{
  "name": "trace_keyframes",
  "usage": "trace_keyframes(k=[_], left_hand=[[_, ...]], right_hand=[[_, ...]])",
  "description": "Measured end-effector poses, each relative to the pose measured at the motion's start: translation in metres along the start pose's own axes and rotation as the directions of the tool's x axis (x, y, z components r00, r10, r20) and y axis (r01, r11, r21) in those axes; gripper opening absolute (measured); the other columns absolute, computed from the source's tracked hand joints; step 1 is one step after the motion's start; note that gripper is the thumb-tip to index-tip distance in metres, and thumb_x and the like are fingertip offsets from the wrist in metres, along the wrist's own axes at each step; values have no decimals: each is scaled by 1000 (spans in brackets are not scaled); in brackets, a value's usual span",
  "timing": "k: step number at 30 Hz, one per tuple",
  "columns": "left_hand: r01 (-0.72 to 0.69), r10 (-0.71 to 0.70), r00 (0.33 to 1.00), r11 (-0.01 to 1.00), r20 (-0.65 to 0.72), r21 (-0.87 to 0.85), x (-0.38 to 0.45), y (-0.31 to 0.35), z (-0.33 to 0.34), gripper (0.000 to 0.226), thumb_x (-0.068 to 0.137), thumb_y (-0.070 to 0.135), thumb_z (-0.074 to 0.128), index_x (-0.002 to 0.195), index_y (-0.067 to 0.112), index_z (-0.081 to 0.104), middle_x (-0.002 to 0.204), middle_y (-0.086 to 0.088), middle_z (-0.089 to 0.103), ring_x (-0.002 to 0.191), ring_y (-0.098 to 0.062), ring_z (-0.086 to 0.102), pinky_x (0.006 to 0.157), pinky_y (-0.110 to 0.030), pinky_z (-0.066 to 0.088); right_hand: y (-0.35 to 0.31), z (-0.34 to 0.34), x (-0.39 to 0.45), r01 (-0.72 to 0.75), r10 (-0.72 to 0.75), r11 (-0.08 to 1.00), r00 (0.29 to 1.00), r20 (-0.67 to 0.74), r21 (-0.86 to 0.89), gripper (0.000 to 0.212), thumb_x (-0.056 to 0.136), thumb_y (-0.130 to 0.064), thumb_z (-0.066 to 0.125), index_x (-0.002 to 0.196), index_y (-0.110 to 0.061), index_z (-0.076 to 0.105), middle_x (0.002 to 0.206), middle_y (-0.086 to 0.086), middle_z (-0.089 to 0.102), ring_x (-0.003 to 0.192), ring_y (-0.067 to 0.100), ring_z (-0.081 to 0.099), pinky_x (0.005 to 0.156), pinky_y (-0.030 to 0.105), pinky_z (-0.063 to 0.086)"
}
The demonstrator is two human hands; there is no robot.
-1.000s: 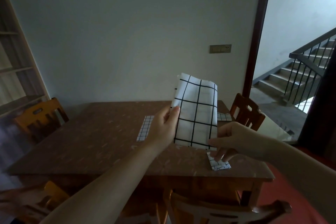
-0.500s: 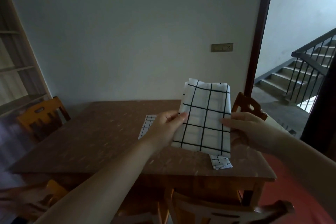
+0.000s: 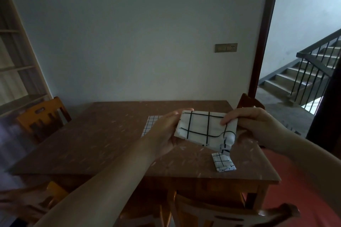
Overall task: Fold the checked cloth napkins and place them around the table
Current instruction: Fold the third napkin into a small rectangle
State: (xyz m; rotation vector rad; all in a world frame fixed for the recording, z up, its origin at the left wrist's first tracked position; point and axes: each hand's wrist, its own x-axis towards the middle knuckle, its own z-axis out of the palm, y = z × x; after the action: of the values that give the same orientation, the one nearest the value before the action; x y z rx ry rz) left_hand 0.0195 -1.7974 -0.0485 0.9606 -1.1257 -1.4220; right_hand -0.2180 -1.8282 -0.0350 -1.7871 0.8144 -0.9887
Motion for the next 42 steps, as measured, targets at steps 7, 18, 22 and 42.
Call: trace_keyframes(k=[7, 18, 22, 42], left_hand=[[103, -128, 990, 945, 64, 310, -8, 1, 2, 40, 99, 48, 44, 103, 15, 68, 79, -5, 73, 55, -13, 63, 49, -25, 50], [-184, 200, 980, 880, 11, 438, -2, -10, -1, 19, 99, 27, 55, 101, 10, 63, 72, -8, 59, 48, -14, 49, 43, -23, 42], [-200, 225, 974, 874, -3, 443, 0, -12, -1, 17, 98, 27, 56, 89, 14, 61, 67, -5, 57, 49, -14, 50, 44, -24, 43], [-33, -104, 979, 763, 173, 645, 8, -2, -9, 18, 91, 32, 66, 96, 16, 70, 97, -3, 75, 88, -17, 73, 72, -32, 60]], right_hand=[[-4, 0, 0, 20, -25, 989, 999, -34, -147, 61, 97, 8, 39, 73, -33, 77, 86, 8, 75, 71, 31, 74, 58, 32, 61], [-10, 6, -7, -70, 68, 997, 997, -41, -37, 20, 95, -28, 51, 112, -26, 63, 92, 10, 70, 67, 23, 70, 53, 20, 54], [-4, 12, -6, -152, 164, 977, 984, 72, -153, 29, 70, -28, 69, 96, -15, 70, 74, 6, 76, 53, 12, 68, 48, 17, 52], [9, -7, 10, -197, 271, 932, 936, 225, -305, 13, 87, -19, 67, 96, -14, 74, 87, 3, 76, 69, 16, 70, 61, 21, 55]])
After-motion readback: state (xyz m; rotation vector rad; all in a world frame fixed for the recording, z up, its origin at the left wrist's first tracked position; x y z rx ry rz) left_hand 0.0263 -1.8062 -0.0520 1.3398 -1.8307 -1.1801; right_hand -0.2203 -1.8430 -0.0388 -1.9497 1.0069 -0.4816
